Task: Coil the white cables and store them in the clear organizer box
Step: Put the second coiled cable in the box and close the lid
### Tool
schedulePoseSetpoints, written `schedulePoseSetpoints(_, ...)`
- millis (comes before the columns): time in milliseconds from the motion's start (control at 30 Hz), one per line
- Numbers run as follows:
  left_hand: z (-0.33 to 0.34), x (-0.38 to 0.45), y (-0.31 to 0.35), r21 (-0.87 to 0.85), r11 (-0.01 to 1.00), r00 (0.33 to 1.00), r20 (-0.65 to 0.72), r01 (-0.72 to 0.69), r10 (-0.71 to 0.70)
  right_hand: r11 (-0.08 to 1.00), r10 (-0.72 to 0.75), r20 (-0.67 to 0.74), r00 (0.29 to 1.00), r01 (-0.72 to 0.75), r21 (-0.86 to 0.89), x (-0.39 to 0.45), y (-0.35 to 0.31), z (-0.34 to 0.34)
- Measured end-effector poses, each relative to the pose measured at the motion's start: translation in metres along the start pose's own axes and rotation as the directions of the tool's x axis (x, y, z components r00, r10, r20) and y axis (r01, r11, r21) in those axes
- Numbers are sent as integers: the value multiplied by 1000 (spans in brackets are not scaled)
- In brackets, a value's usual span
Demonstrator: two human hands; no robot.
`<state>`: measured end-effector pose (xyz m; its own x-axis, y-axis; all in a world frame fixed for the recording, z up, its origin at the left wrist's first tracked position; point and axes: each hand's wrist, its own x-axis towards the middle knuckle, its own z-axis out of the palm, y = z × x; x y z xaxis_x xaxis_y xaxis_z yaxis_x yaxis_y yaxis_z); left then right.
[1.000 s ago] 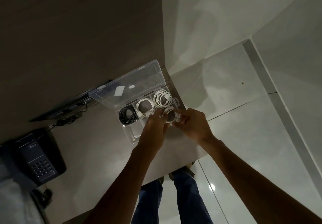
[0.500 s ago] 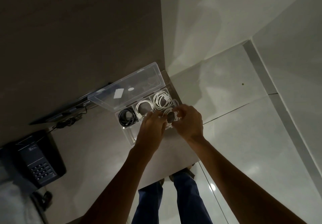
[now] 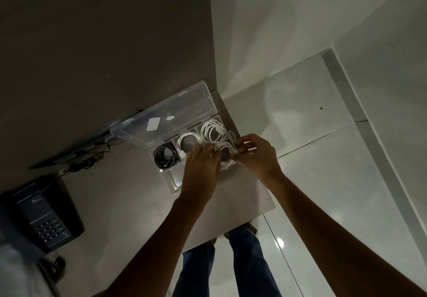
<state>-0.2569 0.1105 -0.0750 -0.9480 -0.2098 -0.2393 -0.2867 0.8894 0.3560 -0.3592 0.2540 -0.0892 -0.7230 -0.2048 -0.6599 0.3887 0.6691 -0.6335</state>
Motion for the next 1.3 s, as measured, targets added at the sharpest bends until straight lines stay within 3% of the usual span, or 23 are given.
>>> schedulePoseSetpoints(167, 0, 3, 1, 14, 1000, 1000, 11, -20, 20, 990, -142, -122, 982, 140, -31, -8, 6, 8)
schedulePoseSetpoints(300, 1, 2, -3, -186, 982, 998, -55, 20, -31, 990, -140, -192, 971, 138, -26, -12, 4, 16)
schedulePoseSetpoints(433, -3, 1, -6, -431, 896, 969, -161, 104, -189, 985, -158, -170, 973, 167, 40, -13, 6, 16)
schedulePoseSetpoints(700, -9, 4, -7, -515, 848, 953, -172, 128, -248, 961, -232, -160, 959, 252, 118, -17, 8, 16)
schedulePoseSetpoints(833, -17, 4, -9, -503, 859, 942, -234, 95, -241, 937, -334, -183, 925, 347, 43, -19, 11, 18)
schedulePoseSetpoints(967, -33, 10, -22, -365, 931, 921, -355, 21, -160, 924, -366, -157, 917, 379, 58, -16, 13, 22)
schedulePoseSetpoints(1133, -27, 2, -29, -278, 960, 990, -142, -40, 0, 928, -345, -208, 915, 366, 72, -11, 18, 26)
schedulePoseSetpoints(1300, -13, -3, -26, -250, 965, 988, -148, -77, 41, 925, -358, -215, 909, 376, 46, -9, 24, 27)
